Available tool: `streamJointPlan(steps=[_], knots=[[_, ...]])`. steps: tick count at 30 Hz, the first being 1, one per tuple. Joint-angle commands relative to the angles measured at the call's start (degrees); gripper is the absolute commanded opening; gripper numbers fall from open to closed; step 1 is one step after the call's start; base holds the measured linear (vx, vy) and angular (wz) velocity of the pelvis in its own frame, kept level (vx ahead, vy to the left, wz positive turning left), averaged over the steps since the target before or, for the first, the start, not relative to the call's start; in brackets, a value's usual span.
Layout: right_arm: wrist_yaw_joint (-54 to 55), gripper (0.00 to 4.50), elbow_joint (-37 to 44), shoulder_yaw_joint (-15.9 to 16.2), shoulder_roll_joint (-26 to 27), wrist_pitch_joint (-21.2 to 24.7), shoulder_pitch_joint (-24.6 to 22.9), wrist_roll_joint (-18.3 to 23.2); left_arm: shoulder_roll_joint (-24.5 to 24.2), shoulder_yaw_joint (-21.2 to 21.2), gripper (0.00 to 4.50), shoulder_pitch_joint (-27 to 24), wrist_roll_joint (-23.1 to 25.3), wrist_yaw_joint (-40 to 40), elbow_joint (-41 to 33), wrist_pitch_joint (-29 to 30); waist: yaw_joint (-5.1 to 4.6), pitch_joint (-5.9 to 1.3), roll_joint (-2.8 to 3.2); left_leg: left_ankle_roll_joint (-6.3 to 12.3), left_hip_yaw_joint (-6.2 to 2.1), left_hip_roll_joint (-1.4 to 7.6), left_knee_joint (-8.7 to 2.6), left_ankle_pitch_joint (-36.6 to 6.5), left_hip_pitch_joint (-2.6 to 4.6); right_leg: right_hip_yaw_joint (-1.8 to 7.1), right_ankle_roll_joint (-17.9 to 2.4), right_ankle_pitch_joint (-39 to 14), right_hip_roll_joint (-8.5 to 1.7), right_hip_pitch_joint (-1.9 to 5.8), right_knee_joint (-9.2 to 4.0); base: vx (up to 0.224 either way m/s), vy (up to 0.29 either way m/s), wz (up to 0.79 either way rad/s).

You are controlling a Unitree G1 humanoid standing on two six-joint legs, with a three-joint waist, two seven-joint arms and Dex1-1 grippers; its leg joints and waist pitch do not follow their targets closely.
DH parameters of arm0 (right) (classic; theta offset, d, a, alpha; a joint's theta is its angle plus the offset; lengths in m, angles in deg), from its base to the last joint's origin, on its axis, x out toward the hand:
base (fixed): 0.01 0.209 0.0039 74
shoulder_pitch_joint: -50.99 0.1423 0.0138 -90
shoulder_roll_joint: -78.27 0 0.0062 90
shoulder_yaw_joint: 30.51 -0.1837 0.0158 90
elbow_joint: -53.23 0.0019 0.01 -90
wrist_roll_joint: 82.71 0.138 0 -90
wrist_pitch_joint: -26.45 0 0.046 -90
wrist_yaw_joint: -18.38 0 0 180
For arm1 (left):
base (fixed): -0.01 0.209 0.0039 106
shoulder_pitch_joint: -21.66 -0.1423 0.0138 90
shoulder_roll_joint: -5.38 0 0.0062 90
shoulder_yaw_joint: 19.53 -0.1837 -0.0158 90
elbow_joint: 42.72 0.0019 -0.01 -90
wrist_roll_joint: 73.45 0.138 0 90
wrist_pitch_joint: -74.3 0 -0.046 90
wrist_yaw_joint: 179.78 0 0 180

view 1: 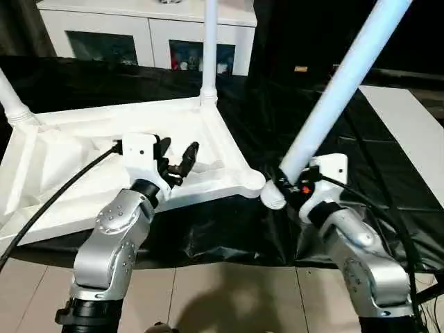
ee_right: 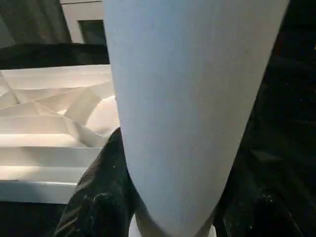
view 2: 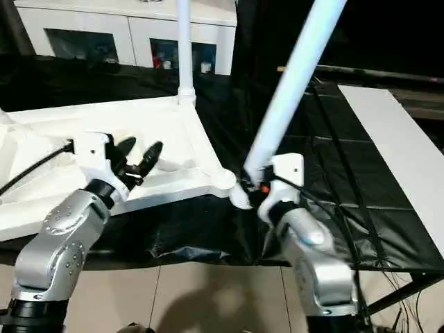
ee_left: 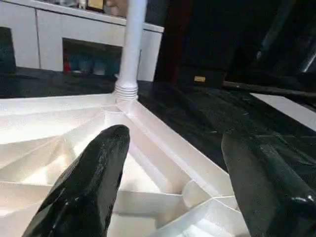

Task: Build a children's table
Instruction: Insert table leg to table base

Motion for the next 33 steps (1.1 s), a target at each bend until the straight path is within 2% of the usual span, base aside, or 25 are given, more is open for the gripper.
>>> streamJointPlan(steps=[1, 2, 4, 5, 6, 7, 8, 9, 10, 11, 12, 14, 16, 17, 18, 19, 20, 21, 22, 25, 26, 28, 29, 30, 33], knots=[[-0.4, 1.85, 0.0, -0.5, -0.4, -1.2, 1.1, -0.1, -0.1, -0.4, 3.39, 0.4, 0.4, -0.2, -1.2, -0.9, -0.95, -1.79, 1.1, -3.58, -2.2, 1.13, -4.17, -41.3, 5.3, -0.77, 0.7, -42.3, -1.36, 0.21, -8.6, 0.0, 0.0, 0.0], [-0.5, 1.85, -0.4, -0.5, -0.3, -1.5, 1.3, -0.3, -0.1, -0.4, 3.39, 0.4, 0.6, -0.2, -1.1, -1.1, -1.74, -1.35, 1.28, -3.74, -2.83, 1.53, -4.72, -43.5, 5.32, -1.95, 0.3, -40.5, -1.13, 1.46, -8.77, 0.0, 0.0, 0.0], [-0.7, 1.85, -0.8, -0.6, 0.0, -1.9, 1.4, -0.4, 0.0, -0.3, 3.39, 0.4, 0.8, 0.0, -1.1, -1.6, -2.06, -1.17, 2.02, -4.08, -3.45, 2.35, -6.14, -46.9, 4.76, -2.54, -0.6, -36.0, -1.17, 3.3, -7.61, 0.034, 0.048, -0.2], [-0.8, 1.85, -1.0, -0.5, 0.3, -2.3, 1.3, -0.4, -0.1, -0.3, 3.39, 0.4, 1.2, 0.0, -1.1, -1.7, -2.39, -1.46, 1.98, -4.2, -3.88, 2.91, -7.27, -48.4, 4.02, -1.31, -2.2, -30.6, -1.93, 5.04, -5.49, 0.025, 0.031, -0.19], [-0.8, 1.85, -1.0, -0.5, 0.3, -2.3, 1.2, -0.5, -0.1, -0.3, 3.39, 0.4, 1.3, 0.1, -1.1, -1.7, -2.43, -1.38, 1.82, -4.38, -3.6, 2.36, -6.76, -47.6, 4.52, -1.08, -2.7, -32.7, -2.29, 4.38, -6.72, 0.0, 0.0, 0.0], [-0.7, 1.85, -1.0, -0.3, 0.4, -2.5, 1.1, -0.5, -0.2, -0.4, 3.39, 0.4, 1.5, 0.2, -1.1, -1.8, -2.78, -1.21, 1.01, -3.9, -2.75, 0.62, -4.42, -41.0, 5.28, -1.69, -1.4, -43.8, -3.5, 3.58, -9.72, 0.0, 0.0, 0.0], [-0.7, 1.85, -1.0, -0.1, 0.4, -2.5, 1.0, -0.6, -0.3, -0.4, 3.39, 0.5, 1.5, 0.2, -1.1, -1.8, -2.78, -1.21, 1.01, -3.9, -2.75, 0.62, -4.42, -41.0, 5.28, -1.69, -1.4, -43.8, -3.5, 3.58, -9.72, 0.0, 0.0, 0.0], [-0.7, 1.85, -1.1, 0.1, 0.4, -2.6, 0.9, -0.6, -0.3, -0.4, 3.39, 0.6, 1.6, 0.3, -1.0, -1.7, -2.87, -1.6, 0.9, -3.13, -2.68, 0.43, -4.22, -36.5, 4.25, -1.55, -0.4, -45.5, -4.02, 4.82, -9.7, 0.061, 0.001, -0.15], [-0.6, 1.85, -1.1, 0.2, 0.5, -2.6, 0.9, -0.6, -0.3, -0.3, 3.39, 0.7, 1.6, 0.3, -0.8, -1.7, -2.51, -2.11, 1.37, -2.55, -2.68, 0.5, -4.64, -32.8, 3.33, -0.89, -0.9, -42.9, -4.2, 5.53, -8.98, 0.061, 0.001, -0.15], [-0.6, 1.85, -1.2, 0.3, 0.6, -2.7, 0.8, -0.6, -0.4, -0.3, 3.39, 0.9, 1.6, 0.3, -0.6, -1.7, -2.51, -2.37, 1.47, -2.19, -2.73, 0.73, -4.87, -31.7, 3.66, -0.83, -2.1, -39.4, -3.8, 5.14, -8.46, 0.073, -0.003, -0.07], [-0.6, 1.85, -1.2, 0.3, 0.6, -2.7, 0.8, -0.6, -0.4, -0.2, 3.39, 0.9, 1.6, 0.3, -0.6, -1.7, -2.6, -2.49, 1.41, -1.98, -2.74, 0.84, -5.01, -31.2, 3.71, -0.76, -3.1, -37.0, -3.56, 5.12, -8.17, 0.069, -0.003, -0.01], [-0.6, 1.85, -1.4, 0.4, 0.7, -3.0, 0.7, -0.7, -0.3, -0.2, 3.39, 1.1, 1.7, 0.4, -0.2, -1.9, -2.71, -2.96, 1.74, -0.77, -2.6, 1.33, -5.45, -28.8, 3.95, -0.38, -7.9, -27.0, -2.86, 5.13, -6.71, 0.075, -0.002, 0.0], [-0.6, 1.85, -1.5, 0.4, 0.7, -3.1, 0.6, -0.7, -0.4, -0.2, 3.39, 1.1, 1.7, 0.4, -0.1, -2.1, -2.73, -3.17, 1.72, -0.06, -2.36, 1.4, -5.5, -26.8, 3.99, -0.26, -10.4, -22.3, -2.63, 5.3, -6.05, 0.094, -0.01, 0.05], [-0.6, 1.85, -1.5, 0.3, 0.8, -3.3, 0.5, -0.7, -0.2, -0.2, 3.39, 1.0, 1.5, 0.5, -0.1, -2.0, -2.63, -3.57, 1.75, 1.43, -1.85, 1.19, -5.3, -22.0, 3.87, -0.06, -13.8, -15.5, -2.54, 5.83, -5.2, 0.105, -0.016, 0.06], [-0.6, 1.85, -1.6, 0.3, 0.8, -3.3, 0.4, -0.7, -0.3, -0.2, 3.39, 1.0, 1.7, 0.5, -0.1, -1.9, -2.29, -3.84, 1.7, 2.56, -1.44, 0.87, -4.96, -17.8, 3.63, 0.17, -15.5, -10.9, -2.52, 6.32, -4.59, 0.104, -0.018, 0.06], [-0.6, 1.85, -1.7, 0.3, 0.8, -3.4, 0.5, -0.8, -0.4, -0.3, 3.39, 1.1, 2.0, 0.5, 0.0, -2.0, -2.14, -3.9, 1.8, 3.14, -1.3, 0.63, -4.75, -15.5, 3.28, 0.3, -16.1, -8.8, -2.44, 6.65, -4.25, 0.104, -0.018, 0.06], [-0.6, 1.85, -1.9, 0.3, 0.8, -3.6, 0.5, -0.8, -0.3, -0.3, 3.39, 1.1, 1.9, 0.4, 0.1, -2.0, -1.77, -4.0, 1.64, 4.31, -1.02, 0.33, -4.39, -11.8, 2.63, 0.38, -16.4, -6.5, -2.41, 7.35, -3.9, 0.078, -0.007, 0.02], [-0.6, 1.85, -2.0, 0.3, 0.8, -3.7, 0.5, -0.8, -0.2, -0.2, 3.39, 1.1, 1.9, 0.4, 0.1, -2.0, -1.39, -4.15, 1.73, 4.81, -0.92, 0.3, -4.24, -10.2, 2.73, 0.37, -16.5, -5.7, -2.46, 7.48, -3.76, 0.077, -0.009, 0.0], [-0.6, 1.85, -2.1, 0.3, 0.8, -3.7, 0.5, -0.9, -0.2, -0.1, 3.39, 1.2, 1.9, 0.4, 0.1, -2.0, -0.99, -4.23, 1.55, 5.53, -0.75, -0.08, -3.9, -7.5, 2.55, 0.55, -16.7, -3.4, -2.23, 7.77, -3.34, 0.077, -0.009, 0.0], [-0.6, 1.85, -2.1, 0.5, 0.9, -3.9, 0.5, -1.0, -0.1, 0.0, 3.39, 1.2, 2.1, 0.5, 0.2, -2.0, -0.49, -4.78, 1.59, 8.14, -1.0, -0.52, -3.2, -1.0, 2.42, 0.38, -16.9, 2.8, -1.72, 8.43, -2.22, 0.092, -0.014, 0.01], [-0.7, 1.85, -2.1, 0.6, 0.9, -4.0, 0.5, -1.1, 0.0, 0.0, 3.39, 1.2, 2.0, 0.5, 0.2, -2.1, -0.38, -4.93, 1.63, 9.31, -1.14, -0.6, -3.01, 1.0, 2.62, 0.22, -16.7, 4.3, -1.5, 8.39, -1.92, 0.077, -0.004, 0.0], [-0.8, 1.85, -2.1, 0.9, 0.9, -4.1, 0.4, -1.3, -0.1, 0.1, 3.39, 1.1, 2.1, 0.5, 0.1, -2.0, -0.33, -4.95, 1.64, 10.36, -1.28, -0.55, -2.86, 2.7, 2.87, 0.06, -16.6, 5.1, -1.29, 8.2, -1.69, 0.065, -0.006, 0.0], [-0.9, 1.85, -2.1, 1.0, 0.8, -4.2, 0.4, -1.4, -0.1, 0.1, 3.39, 1.0, 2.1, 0.5, 0.1, -2.0, -0.15, -4.81, 1.4, 11.46, -1.22, -0.64, -2.65, 3.4, 2.81, 0.16, -16.6, 5.2, -1.31, 8.21, -1.57, 0.051, -0.008, 0.0], [-1.0, 1.85, -2.2, 1.1, 0.8, -4.3, 0.4, -1.4, -0.1, 0.2, 3.39, 1.0, 2.1, 0.5, 0.1, -2.0, 0.05, -4.72, 1.22, 11.56, -1.07, -0.73, -2.52, 2.9, 2.68, 0.37, -16.7, 4.5, -1.41, 8.34, -1.6, 0.0, 0.0, 0.0], [-1.1, 1.85, -2.2, 1.3, 0.8, -4.3, 0.5, -1.5, -0.1, 0.2, 3.39, 0.9, 2.0, 0.5, 0.0, -1.9, 0.31, -4.57, 1.33, 10.63, -1.06, -0.46, -2.53, 1.7, 2.57, 0.41, -16.6, 2.1, -1.5, 8.51, -1.68, 0.0, 0.0, 0.0]])
